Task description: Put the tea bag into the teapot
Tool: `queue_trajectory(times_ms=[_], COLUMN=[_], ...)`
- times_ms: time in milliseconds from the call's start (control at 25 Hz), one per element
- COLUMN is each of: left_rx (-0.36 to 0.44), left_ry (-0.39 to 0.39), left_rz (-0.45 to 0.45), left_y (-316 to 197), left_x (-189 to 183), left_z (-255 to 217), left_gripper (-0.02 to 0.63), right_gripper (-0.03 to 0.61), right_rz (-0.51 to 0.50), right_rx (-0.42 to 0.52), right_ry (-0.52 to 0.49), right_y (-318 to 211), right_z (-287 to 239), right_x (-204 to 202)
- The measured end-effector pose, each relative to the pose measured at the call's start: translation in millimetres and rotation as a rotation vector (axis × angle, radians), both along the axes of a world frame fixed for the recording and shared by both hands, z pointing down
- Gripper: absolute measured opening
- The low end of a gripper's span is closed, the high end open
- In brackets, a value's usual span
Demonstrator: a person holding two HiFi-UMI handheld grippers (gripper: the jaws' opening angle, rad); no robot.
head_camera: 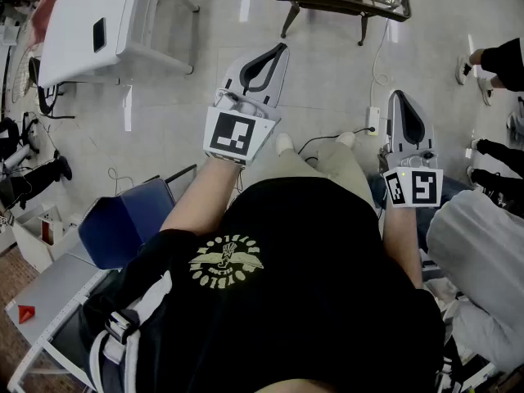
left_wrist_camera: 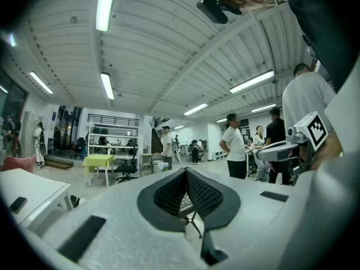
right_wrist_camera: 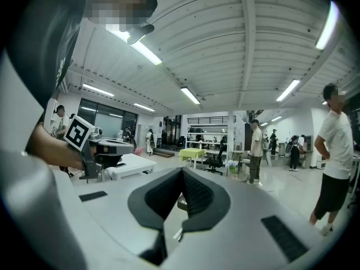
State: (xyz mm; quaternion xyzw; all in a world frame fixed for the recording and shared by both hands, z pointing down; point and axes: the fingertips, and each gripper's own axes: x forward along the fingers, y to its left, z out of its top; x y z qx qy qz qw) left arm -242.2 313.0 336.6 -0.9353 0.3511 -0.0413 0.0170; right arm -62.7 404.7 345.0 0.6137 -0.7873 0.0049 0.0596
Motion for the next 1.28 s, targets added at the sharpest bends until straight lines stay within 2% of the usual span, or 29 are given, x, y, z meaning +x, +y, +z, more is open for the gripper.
queue_trajectory(times_ms=[120, 440, 680, 880, 1280], left_rx=[0.003, -0.001, 0.007, -0.031, 0.016], left_ry=[0.008, 0.0, -0.04, 0.014, 0.024], left_rz=[-0.01, -0.042, -0.07, -0.124, -0.189], left_y=[-3, -19, -46, -83, -134], left_x=[-2, 2, 17, 36, 68], left_z=[0, 1, 11, 12, -7], left_gripper=[-0.005, -0.005, -0.005, -0.005, -0.005], right_gripper=[0.006, 0.008, 0.007, 0.008, 0.008], right_rz=[-0.008, 0.013, -0.011, -0.009, -0.051], right_rx=[-0.002, -0.002, 0.062, 0.048, 0.032], right_ry=[0.008, -0.058, 0.002, -0.016, -0.023], right_y=[-2, -22, -53, -91, -152], right_z=[3, 4, -2, 9, 9], right_x=[-2, 21, 40, 71, 110])
